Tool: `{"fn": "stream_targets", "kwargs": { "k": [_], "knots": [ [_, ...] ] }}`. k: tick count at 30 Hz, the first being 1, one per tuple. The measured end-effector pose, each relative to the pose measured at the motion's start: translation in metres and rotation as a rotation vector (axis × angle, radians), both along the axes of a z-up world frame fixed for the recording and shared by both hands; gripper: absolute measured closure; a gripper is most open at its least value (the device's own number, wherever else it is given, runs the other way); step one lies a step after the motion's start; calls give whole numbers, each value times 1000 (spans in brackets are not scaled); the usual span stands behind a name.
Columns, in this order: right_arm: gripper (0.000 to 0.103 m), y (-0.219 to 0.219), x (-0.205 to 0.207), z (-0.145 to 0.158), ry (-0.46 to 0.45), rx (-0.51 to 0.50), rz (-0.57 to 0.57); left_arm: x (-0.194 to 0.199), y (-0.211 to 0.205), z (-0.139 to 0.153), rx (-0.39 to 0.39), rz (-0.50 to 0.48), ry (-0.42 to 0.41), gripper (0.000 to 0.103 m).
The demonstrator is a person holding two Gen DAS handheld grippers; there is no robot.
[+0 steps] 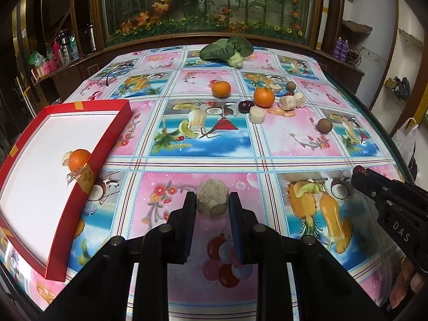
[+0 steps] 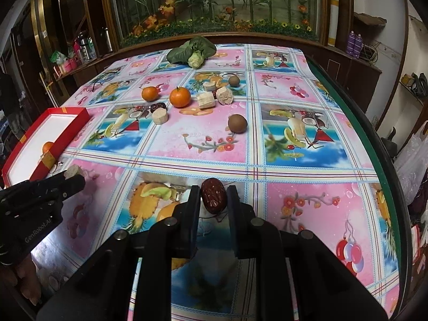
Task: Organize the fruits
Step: 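Carry the date and the beige cube over the tray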
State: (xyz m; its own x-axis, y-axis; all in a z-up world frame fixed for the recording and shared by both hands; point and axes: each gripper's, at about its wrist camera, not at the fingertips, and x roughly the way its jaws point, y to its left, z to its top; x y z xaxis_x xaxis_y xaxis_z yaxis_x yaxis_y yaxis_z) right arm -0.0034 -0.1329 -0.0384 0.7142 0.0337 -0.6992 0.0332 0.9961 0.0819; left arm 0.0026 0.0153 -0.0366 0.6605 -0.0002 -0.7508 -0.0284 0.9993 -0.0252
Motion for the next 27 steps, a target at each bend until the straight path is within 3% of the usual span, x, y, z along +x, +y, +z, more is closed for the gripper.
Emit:
{"fn": "stream_targets", "kwargs": {
  "k": [27],
  "knots": [
    [82,0,-11,9,-91,-15,-32,-17,18,14,-1,135,-125,80]
  ]
}}
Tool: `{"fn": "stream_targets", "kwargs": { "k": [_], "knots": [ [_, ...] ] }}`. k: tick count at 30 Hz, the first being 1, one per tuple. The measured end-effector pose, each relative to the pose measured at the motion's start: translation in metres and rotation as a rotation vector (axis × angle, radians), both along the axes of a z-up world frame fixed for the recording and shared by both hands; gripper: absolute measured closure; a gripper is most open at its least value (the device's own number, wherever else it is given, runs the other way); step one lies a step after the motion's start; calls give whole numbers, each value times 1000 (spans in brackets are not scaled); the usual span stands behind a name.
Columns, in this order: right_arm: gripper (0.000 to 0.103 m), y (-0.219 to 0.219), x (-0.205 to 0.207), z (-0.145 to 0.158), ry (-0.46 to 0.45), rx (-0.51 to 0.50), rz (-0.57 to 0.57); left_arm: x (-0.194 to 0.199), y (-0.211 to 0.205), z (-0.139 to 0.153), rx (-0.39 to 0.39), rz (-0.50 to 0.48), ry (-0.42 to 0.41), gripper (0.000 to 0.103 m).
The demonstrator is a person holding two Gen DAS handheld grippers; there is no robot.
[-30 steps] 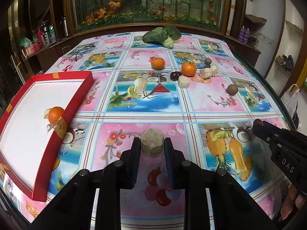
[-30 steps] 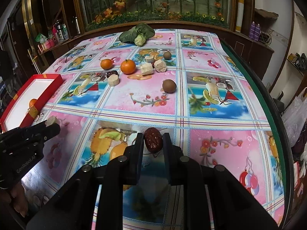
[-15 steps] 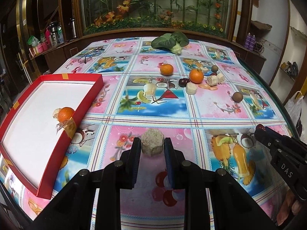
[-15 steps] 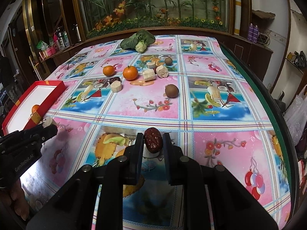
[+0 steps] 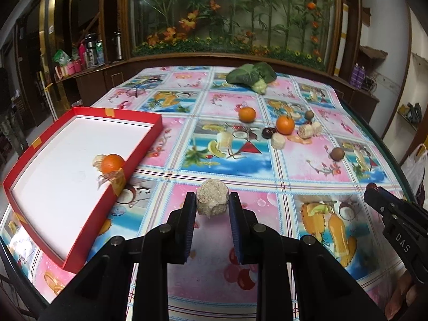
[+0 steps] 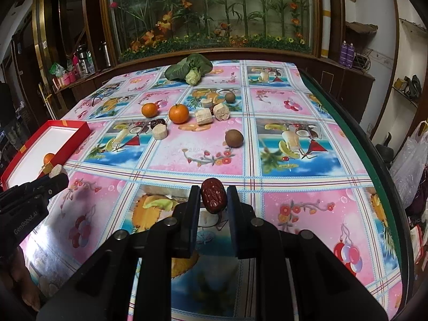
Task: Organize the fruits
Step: 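Carry the date and the beige cube over the tray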
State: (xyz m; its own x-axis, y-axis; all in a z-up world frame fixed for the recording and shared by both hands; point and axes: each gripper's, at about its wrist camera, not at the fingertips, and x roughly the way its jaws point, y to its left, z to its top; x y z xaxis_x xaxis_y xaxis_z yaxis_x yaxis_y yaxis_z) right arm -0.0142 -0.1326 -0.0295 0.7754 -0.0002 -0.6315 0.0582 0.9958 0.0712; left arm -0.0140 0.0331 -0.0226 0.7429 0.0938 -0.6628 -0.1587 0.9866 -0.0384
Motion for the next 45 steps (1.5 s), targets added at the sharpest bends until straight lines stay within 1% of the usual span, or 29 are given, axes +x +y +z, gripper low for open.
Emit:
{"fn": "stream_targets", "kwargs": {
  "k": [4,12,15,17,22,27,30,32,36,41,43,45],
  "knots": [
    [82,0,0,0,-5,-4,-6,-1,-1,2,18,14,-15,80],
    [82,-1,-2,1,-15,-13,-22,-5,-13,5,102,8,-41,80],
    [82,-2,0,-2,2,-9,-20,-6,-18,6,136,15,-52,80],
    [82,-2,2,-3,10,-5,-13,-7,-19,7,145,14,-53,80],
    [82,-1,0,-2,-2,-9,-18,-5,-18,6,141,8,-46,80],
    [82,-1,2,-2,-2,-10,-16,-13,-17,11,131,11,-84,80],
    [82,3,1,0,-9,-37,-18,-17,-14,11,127,9,-83,80],
    [82,10,-1,2,-15,-60,-9,-21,-4,14,102,19,-76,80],
    [82,30,-2,8,-12,-51,51,-31,25,23,81,73,-83,80],
    [81,69,11,20,-21,-25,168,-43,82,36,71,202,-90,80],
    [81,92,20,26,-24,-13,237,-46,106,38,70,262,-88,80],
    [81,116,30,32,-30,-3,306,-45,128,36,75,316,-69,80]
  ]
}}
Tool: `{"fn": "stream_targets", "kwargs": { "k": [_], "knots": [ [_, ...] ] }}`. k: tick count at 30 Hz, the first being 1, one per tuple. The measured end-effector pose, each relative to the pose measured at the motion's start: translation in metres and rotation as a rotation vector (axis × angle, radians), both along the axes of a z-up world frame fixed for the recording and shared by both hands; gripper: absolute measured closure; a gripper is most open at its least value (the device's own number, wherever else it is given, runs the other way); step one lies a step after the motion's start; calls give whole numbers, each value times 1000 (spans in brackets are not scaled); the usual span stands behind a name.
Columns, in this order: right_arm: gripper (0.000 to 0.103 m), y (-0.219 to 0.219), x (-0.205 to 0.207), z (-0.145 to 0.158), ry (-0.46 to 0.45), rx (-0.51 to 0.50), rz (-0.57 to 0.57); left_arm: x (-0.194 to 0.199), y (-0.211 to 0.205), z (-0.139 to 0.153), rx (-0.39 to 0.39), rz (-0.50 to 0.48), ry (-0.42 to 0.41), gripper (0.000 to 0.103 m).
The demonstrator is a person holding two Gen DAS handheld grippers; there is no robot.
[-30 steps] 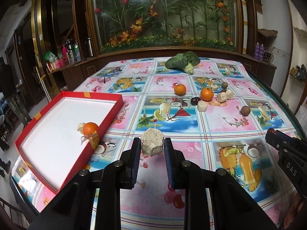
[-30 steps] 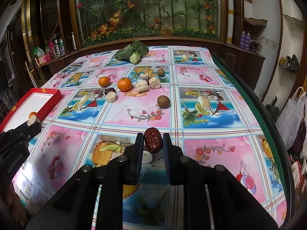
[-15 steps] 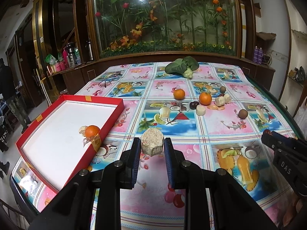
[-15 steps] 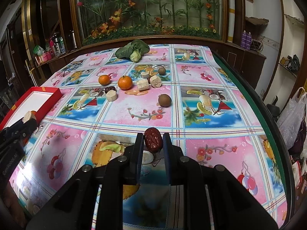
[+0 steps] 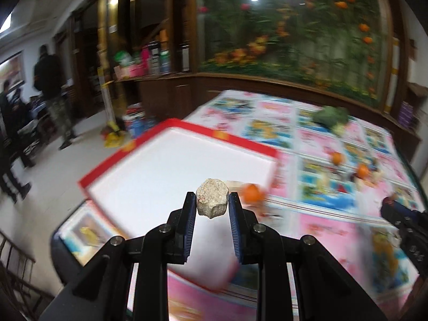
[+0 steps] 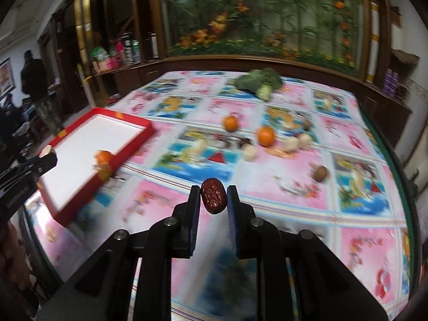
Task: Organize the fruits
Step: 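Carry the date and the beige cube over the tray, then open both tools to drop the date and the cube into the tray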
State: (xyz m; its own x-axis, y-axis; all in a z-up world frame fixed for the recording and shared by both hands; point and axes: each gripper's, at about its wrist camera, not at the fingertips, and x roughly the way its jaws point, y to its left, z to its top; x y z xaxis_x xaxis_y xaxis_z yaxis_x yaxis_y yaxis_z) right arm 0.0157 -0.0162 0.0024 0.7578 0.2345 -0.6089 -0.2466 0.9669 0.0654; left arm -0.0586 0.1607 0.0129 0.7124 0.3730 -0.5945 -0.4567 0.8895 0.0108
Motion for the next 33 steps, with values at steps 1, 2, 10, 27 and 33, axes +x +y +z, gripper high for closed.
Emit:
{"fn": "stream_targets", "kwargs": {
  "k": [1,2,10,27,33],
  "knots": [
    [81,11,4,2,0,4,29,2,11,-2,-9,25,16,80],
    [81,24,10,4,2,8,59,3,21,-4,-19,48,26,80],
    [81,111,66,6,67,11,231,22,75,-20,-85,154,109,80],
    [46,179,145,-30,201,-34,224,27,116,-30,-128,240,164,39],
    [31,152,134,-15,154,20,185,23,112,-23,-119,236,140,30]
  ]
}}
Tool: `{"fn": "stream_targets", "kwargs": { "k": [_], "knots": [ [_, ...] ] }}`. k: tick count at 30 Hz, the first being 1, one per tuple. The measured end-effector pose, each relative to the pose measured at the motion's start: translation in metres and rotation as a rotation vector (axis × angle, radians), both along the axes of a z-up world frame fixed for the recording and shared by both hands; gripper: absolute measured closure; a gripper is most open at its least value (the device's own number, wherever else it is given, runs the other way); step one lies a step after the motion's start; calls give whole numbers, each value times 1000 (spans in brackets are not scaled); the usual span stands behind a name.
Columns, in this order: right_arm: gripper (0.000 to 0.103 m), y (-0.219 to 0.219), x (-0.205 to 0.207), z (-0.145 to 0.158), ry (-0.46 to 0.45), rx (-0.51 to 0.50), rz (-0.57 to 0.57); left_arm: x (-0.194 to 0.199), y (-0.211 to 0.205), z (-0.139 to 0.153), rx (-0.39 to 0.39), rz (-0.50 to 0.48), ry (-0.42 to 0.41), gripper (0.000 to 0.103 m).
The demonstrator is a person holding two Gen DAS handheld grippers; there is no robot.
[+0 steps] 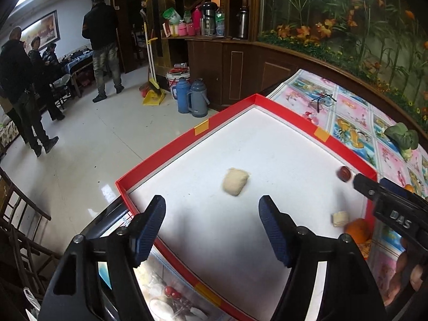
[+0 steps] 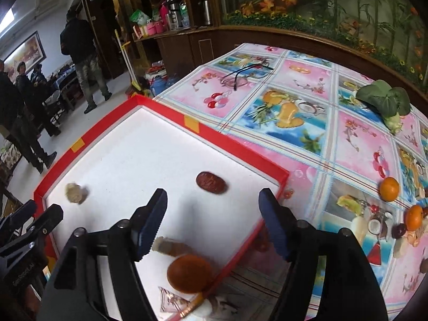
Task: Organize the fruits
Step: 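Open both tools to drop the date and the cube into the tray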
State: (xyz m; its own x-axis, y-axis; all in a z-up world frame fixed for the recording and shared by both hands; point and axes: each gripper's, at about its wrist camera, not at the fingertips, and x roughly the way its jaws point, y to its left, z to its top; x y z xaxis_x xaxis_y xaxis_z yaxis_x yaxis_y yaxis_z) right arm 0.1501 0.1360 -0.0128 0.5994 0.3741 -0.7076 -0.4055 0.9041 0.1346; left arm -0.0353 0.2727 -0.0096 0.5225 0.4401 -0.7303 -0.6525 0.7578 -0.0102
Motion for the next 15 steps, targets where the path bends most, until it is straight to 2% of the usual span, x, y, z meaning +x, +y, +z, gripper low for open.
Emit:
{"fn": "stream_targets", "kwargs": {
  "k": [2,4,9,12,15],
  "knots": [
    [31,-17,-11,9,-29,28,-21,-3,-3,3,3,6,-13,25],
    [27,-34,-19,15,-47,53,-38,-6,-10,7,0,-2,-26,24],
    [5,-99,-60,17,-79,76,-117,-9,-31,16,-26,-32,-73,23],
    [3,-140,-81,7,-54,69,-166,-9,-54,18,-69,-81,-116,23],
    [3,-188,-100,-3,-41,69,-243,-1,-92,16,-68,-187,-116,23]
  ]
}}
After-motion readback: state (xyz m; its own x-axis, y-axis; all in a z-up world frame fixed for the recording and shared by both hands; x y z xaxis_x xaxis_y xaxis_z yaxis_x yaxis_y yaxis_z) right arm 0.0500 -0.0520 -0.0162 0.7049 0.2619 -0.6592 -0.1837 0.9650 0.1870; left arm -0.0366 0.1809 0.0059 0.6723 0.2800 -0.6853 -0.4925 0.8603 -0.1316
